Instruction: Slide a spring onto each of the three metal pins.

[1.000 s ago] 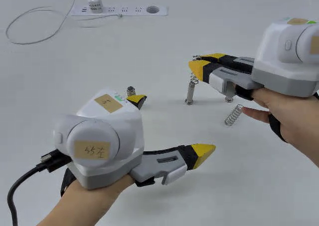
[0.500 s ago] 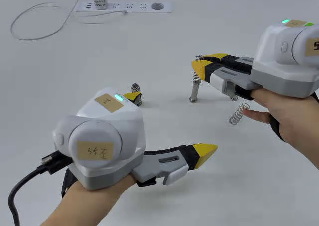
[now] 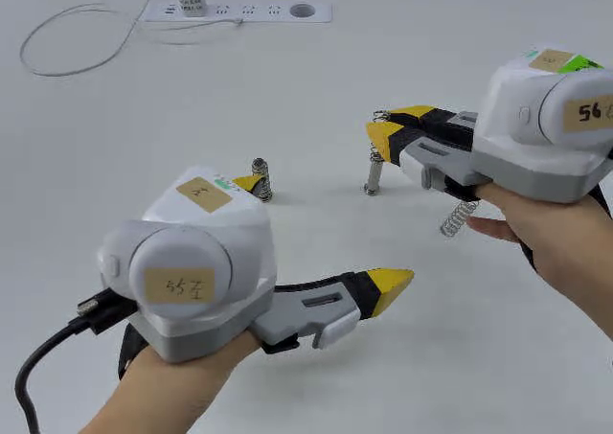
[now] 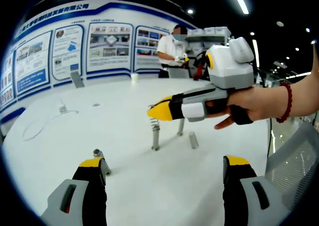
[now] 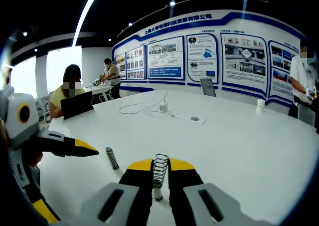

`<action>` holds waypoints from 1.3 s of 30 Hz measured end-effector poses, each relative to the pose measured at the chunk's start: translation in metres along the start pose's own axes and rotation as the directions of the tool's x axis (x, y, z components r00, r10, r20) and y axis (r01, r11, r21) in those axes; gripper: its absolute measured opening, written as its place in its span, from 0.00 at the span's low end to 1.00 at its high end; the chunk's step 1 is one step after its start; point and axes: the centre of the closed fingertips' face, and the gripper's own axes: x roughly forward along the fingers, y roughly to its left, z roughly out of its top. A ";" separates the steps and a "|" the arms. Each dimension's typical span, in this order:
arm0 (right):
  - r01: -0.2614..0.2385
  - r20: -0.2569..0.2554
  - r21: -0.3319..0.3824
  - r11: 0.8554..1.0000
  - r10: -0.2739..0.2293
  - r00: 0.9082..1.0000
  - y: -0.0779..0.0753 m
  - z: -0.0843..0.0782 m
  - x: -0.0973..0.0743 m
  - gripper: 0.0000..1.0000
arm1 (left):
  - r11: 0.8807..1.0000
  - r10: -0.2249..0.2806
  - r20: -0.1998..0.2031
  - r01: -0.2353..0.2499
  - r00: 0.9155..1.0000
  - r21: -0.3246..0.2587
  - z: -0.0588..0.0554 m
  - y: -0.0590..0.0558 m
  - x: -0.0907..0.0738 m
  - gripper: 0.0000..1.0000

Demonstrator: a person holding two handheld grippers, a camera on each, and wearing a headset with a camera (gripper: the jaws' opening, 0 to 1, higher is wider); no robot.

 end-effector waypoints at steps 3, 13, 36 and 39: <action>0.012 0.003 -0.034 0.999 -0.012 1.000 0.001 0.000 -0.001 0.12 | 1.000 0.003 0.000 -0.003 1.000 -0.004 0.000 0.001 0.000 1.00; 0.041 0.005 -0.069 0.997 -0.041 0.999 0.002 -0.003 -0.003 0.12 | 1.000 0.016 0.005 -0.016 1.000 -0.013 0.001 0.004 -0.001 1.00; 0.024 -0.098 -0.040 0.999 -0.028 0.995 0.001 -0.036 0.004 0.12 | 1.000 0.025 0.001 -0.025 1.000 -0.017 0.000 0.008 -0.002 0.99; 0.023 -0.106 -0.033 0.999 -0.026 0.994 0.001 -0.038 0.004 0.12 | 1.000 0.028 -0.005 -0.028 1.000 -0.013 -0.001 0.009 -0.002 0.99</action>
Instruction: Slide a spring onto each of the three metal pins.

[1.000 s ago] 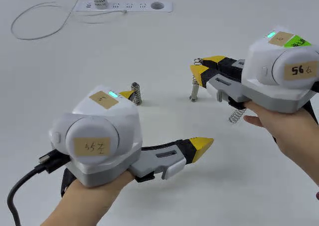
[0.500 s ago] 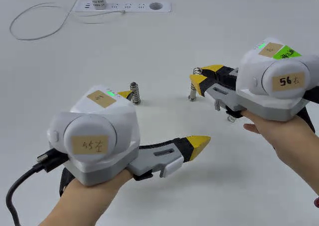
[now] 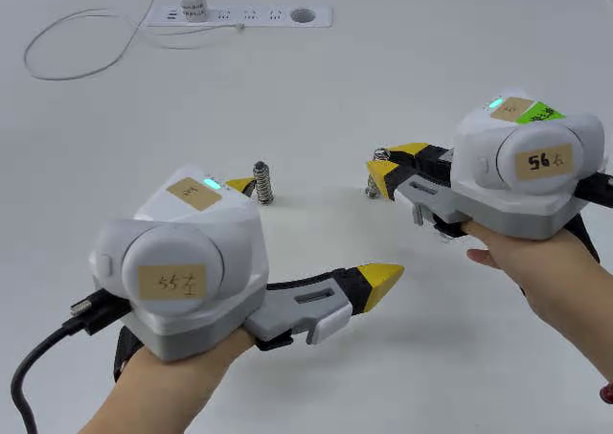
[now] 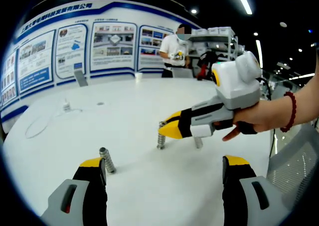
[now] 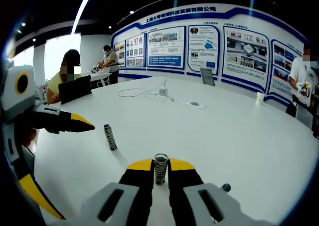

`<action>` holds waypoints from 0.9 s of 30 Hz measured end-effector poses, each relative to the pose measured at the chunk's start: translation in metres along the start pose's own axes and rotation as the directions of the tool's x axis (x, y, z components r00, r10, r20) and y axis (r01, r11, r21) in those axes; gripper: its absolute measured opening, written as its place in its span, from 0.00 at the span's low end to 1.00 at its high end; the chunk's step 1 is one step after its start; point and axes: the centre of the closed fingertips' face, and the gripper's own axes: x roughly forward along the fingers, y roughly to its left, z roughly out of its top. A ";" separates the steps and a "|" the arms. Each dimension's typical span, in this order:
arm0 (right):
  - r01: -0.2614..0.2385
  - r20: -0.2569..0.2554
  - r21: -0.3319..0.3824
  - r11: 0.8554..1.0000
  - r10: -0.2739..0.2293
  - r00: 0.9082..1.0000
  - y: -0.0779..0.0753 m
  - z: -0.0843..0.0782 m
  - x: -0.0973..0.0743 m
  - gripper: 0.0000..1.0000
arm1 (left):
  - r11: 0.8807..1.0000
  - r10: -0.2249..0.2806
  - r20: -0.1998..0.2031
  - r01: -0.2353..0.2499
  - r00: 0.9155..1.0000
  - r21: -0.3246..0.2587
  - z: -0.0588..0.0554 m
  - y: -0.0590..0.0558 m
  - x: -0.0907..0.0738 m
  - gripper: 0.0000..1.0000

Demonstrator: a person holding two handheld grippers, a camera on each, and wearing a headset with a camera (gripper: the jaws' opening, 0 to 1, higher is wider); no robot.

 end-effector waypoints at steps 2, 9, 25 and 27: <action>-0.001 -0.009 0.014 1.000 0.002 1.000 0.000 -0.002 0.001 0.12 | 1.000 0.000 -0.001 0.000 1.000 -0.004 -0.001 0.000 0.000 0.99; -0.005 -0.026 0.025 1.000 0.006 1.000 0.001 -0.008 0.003 0.12 | 1.000 0.002 -0.004 -0.002 1.000 -0.002 -0.001 0.001 -0.001 0.99; -0.004 -0.037 0.060 0.998 0.006 0.999 0.000 -0.012 0.005 0.12 | 1.000 -0.002 -0.005 0.002 1.000 -0.012 -0.002 0.000 -0.001 0.98; -0.005 -0.036 0.061 0.998 0.007 0.999 0.001 -0.011 0.004 0.13 | 1.000 -0.002 -0.006 0.002 1.000 -0.012 -0.002 0.000 -0.001 0.98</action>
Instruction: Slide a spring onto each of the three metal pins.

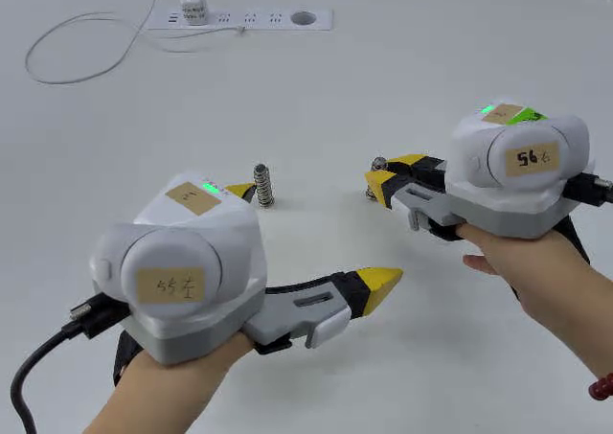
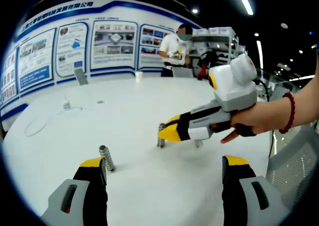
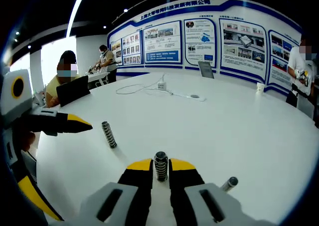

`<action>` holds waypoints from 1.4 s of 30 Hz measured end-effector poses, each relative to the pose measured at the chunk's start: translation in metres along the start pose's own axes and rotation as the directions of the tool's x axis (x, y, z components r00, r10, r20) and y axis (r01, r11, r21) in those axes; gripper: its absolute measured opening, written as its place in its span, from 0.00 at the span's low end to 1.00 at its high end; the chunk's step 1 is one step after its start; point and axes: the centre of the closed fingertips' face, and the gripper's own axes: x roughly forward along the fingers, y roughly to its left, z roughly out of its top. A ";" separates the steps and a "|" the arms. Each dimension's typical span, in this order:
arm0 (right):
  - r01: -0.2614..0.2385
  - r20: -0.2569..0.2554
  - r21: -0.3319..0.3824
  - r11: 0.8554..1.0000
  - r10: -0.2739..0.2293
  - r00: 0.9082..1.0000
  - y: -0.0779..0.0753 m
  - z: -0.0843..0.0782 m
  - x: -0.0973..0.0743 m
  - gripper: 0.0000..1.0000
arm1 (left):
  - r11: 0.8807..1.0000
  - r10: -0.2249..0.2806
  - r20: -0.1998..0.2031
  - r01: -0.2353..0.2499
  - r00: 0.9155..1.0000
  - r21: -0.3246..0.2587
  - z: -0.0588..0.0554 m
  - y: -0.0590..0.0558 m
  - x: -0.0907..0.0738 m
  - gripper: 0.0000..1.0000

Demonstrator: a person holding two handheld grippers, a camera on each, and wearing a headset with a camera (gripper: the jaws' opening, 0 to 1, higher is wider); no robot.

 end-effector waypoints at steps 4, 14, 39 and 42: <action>-0.002 0.004 0.009 1.000 0.002 1.000 0.000 0.001 -0.002 0.19 | 1.000 0.001 0.003 -0.001 1.000 0.001 0.001 0.000 0.000 0.98; -0.023 0.023 0.090 0.996 0.021 1.000 0.006 0.012 -0.016 0.28 | 1.000 0.000 0.008 0.000 1.000 0.006 0.004 -0.002 -0.001 0.98; -0.015 0.065 0.108 0.994 0.008 0.998 -0.004 0.026 -0.067 0.45 | 0.999 -0.021 0.018 0.020 1.000 0.047 0.016 -0.015 0.005 0.93; -0.007 0.060 0.093 0.996 0.001 0.998 -0.008 0.025 -0.072 0.46 | 0.998 -0.028 0.014 0.027 1.000 0.051 0.016 -0.018 0.007 0.92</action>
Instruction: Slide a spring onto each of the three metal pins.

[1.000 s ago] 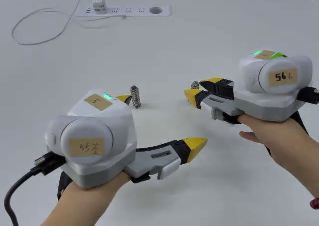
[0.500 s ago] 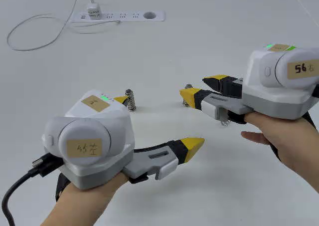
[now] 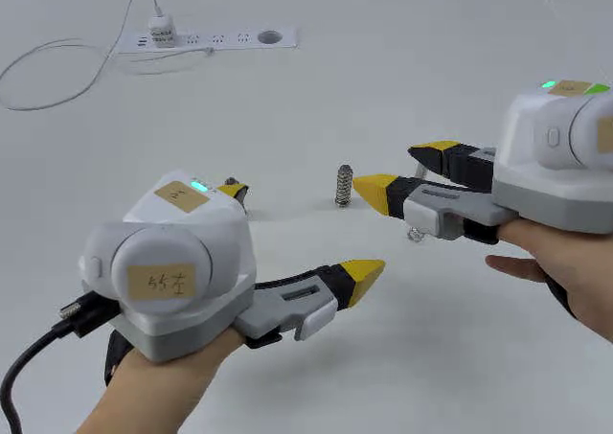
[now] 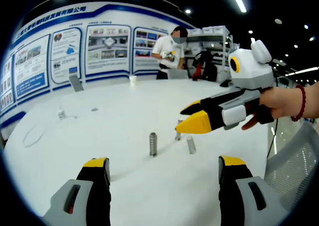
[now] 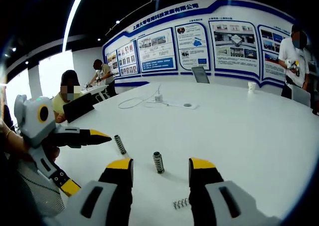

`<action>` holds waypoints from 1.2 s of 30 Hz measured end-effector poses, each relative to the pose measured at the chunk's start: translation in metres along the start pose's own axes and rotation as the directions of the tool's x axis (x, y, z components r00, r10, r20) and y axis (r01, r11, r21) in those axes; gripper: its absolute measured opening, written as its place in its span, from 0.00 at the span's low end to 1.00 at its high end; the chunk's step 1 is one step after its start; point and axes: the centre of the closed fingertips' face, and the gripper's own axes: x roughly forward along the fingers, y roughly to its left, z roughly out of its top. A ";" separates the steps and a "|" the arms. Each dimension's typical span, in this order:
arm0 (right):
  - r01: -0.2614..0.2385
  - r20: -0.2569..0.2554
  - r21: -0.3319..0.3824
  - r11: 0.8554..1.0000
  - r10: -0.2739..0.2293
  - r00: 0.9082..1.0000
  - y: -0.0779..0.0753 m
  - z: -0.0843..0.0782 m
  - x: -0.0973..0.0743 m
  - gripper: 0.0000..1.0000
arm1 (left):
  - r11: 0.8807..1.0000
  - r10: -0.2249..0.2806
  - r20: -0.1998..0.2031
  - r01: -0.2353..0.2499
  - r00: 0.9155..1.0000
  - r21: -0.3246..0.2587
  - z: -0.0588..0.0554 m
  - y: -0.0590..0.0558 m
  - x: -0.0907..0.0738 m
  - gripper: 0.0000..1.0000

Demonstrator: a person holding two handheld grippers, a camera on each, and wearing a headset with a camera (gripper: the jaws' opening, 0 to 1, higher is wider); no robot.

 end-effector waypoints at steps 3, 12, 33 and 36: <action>0.004 -0.003 0.003 1.000 -0.004 1.000 -0.004 -0.001 -0.005 0.47 | 1.000 -0.014 -0.008 0.014 1.000 0.004 -0.001 -0.004 0.003 0.90; 0.042 -0.011 0.016 0.999 -0.042 0.999 -0.021 -0.006 -0.021 0.50 | 0.999 -0.038 -0.037 0.039 0.999 0.010 -0.003 -0.010 0.014 0.84; 0.079 0.001 0.057 0.995 -0.079 0.997 -0.046 -0.023 -0.051 0.52 | 0.994 -0.106 -0.057 0.107 0.993 0.007 -0.008 -0.031 0.045 0.62; 0.078 0.006 0.059 0.995 -0.079 0.997 -0.048 -0.025 -0.054 0.52 | 0.993 -0.117 -0.064 0.117 0.991 0.000 -0.010 -0.034 0.049 0.59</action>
